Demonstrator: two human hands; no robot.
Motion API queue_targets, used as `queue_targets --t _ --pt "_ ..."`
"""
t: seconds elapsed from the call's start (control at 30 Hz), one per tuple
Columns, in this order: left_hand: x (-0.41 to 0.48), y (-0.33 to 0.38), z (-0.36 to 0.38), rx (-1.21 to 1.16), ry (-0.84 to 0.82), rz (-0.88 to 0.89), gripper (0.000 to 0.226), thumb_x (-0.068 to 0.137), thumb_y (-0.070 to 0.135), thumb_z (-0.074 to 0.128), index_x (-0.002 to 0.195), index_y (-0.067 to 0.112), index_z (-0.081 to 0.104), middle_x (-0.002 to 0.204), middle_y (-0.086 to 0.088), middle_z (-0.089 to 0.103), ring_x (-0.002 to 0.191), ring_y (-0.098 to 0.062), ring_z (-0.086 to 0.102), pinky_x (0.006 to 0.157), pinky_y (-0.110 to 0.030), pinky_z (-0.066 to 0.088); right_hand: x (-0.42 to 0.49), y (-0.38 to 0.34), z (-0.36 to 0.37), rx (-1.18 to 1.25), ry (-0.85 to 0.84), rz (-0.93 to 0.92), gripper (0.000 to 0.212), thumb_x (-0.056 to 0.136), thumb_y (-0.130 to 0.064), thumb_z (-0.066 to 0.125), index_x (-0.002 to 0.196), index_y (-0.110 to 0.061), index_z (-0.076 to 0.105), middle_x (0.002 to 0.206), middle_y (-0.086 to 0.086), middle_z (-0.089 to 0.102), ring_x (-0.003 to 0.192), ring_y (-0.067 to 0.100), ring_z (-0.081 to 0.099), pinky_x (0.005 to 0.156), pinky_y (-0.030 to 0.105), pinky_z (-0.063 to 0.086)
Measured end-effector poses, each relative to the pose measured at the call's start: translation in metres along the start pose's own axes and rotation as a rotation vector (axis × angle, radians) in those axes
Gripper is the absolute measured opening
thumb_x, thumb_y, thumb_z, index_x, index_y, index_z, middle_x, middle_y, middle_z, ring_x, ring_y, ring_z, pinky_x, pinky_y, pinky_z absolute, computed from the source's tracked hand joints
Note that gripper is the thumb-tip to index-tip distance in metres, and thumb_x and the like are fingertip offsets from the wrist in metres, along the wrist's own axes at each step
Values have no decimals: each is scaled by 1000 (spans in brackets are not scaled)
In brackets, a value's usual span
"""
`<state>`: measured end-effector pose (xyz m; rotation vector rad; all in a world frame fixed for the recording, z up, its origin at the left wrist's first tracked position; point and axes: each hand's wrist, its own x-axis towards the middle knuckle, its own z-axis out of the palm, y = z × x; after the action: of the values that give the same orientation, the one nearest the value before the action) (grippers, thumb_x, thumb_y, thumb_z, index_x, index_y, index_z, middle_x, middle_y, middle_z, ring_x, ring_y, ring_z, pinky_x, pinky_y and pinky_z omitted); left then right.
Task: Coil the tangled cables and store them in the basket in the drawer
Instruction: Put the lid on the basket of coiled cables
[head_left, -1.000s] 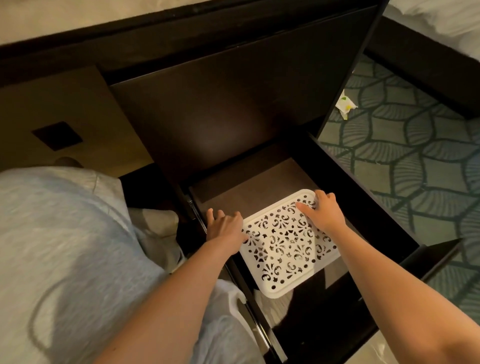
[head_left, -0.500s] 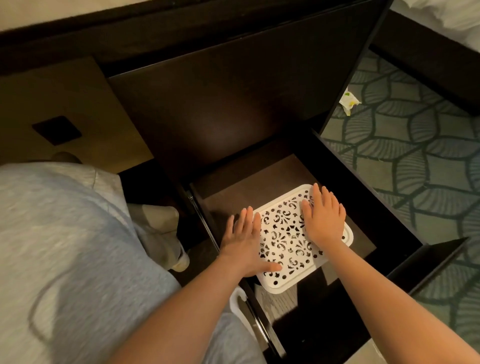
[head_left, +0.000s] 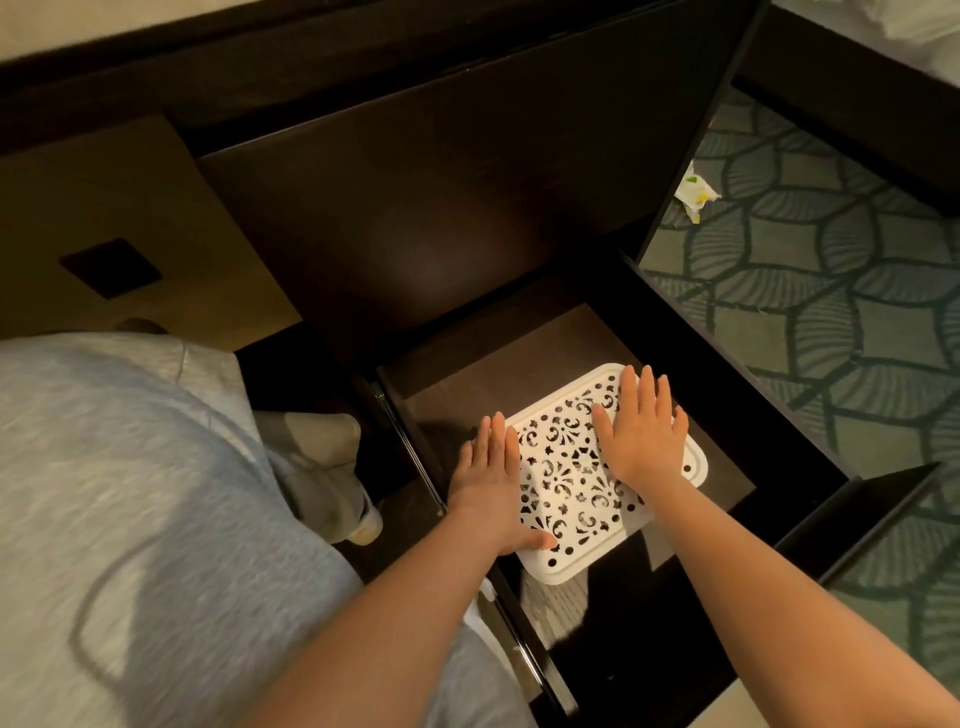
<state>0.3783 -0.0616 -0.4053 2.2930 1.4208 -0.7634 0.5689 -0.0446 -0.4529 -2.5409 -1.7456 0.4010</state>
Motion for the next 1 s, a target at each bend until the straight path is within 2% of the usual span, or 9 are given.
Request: queue_targets --t 0.2,0.3,0.37,0.47,0.53,0.63,0.73,0.87,1.0 --pt "-7 6 -6 45 53 -45 130 71 80 51 147 2 -19 155 -17 -25 141 -32 -27 111 -57 -14 3 -2 -16 5 -80 24 70 96 -54 29 151 -19 3 160 7 -1 146 31 -7 116 52 0" --pt "-11 5 -1 -77 92 -33 125 72 75 57 150 8 -13 158 -9 -12 145 -28 -13 114 -54 -6 -11 -3 -19 -23 -59 44 73 96 -55 28 151 -17 -1 160 7 -5 146 31 -9 116 52 -1" --pt "-12 3 1 -149 101 -15 121 74 74 56 150 9 -12 159 -7 -9 145 -27 -9 115 -51 -6 -23 -1 -20 -49 -57 23 70 97 -52 29 152 -16 1 160 7 -4 146 30 -8 116 51 -1" --pt "-16 -2 1 -207 116 -10 106 82 71 46 151 11 -9 159 -6 -11 145 -24 -13 114 -51 -10 -37 3 -26 -122 -83 5 63 97 -46 34 149 -16 14 159 8 1 146 30 -6 118 50 1" --pt "-20 -1 -3 -187 163 18 92 89 65 42 152 12 0 159 -6 -11 146 -23 -13 115 -49 -8 -46 3 -34 -139 -97 41 61 98 -45 34 149 -17 16 159 8 1 146 29 -7 118 48 0" --pt "-24 7 -12 -198 218 121 73 92 56 44 147 13 23 159 -8 4 146 -25 1 117 -46 3 -64 1 -43 -134 -61 103 61 99 -46 30 149 -16 16 159 8 4 146 29 -5 118 48 1" --pt "-34 23 -13 -243 180 263 60 93 51 46 138 13 41 146 -8 30 137 -26 25 112 -42 19 -88 0 -43 -184 3 141 61 99 -45 28 150 -14 17 159 10 7 146 30 -3 118 48 0" --pt "-53 38 -8 -343 42 398 55 92 49 50 135 14 47 137 -8 43 126 -26 38 105 -41 32 -117 3 -47 -289 98 206 66 96 -49 33 150 -14 18 159 13 6 146 32 -7 115 49 -6" --pt "-67 43 -6 -493 -82 484 53 90 49 55 131 15 53 129 -8 53 117 -22 49 99 -37 41 -137 4 -53 -268 165 268 66 94 -44 41 149 -13 23 159 14 5 145 33 -10 113 52 -10"
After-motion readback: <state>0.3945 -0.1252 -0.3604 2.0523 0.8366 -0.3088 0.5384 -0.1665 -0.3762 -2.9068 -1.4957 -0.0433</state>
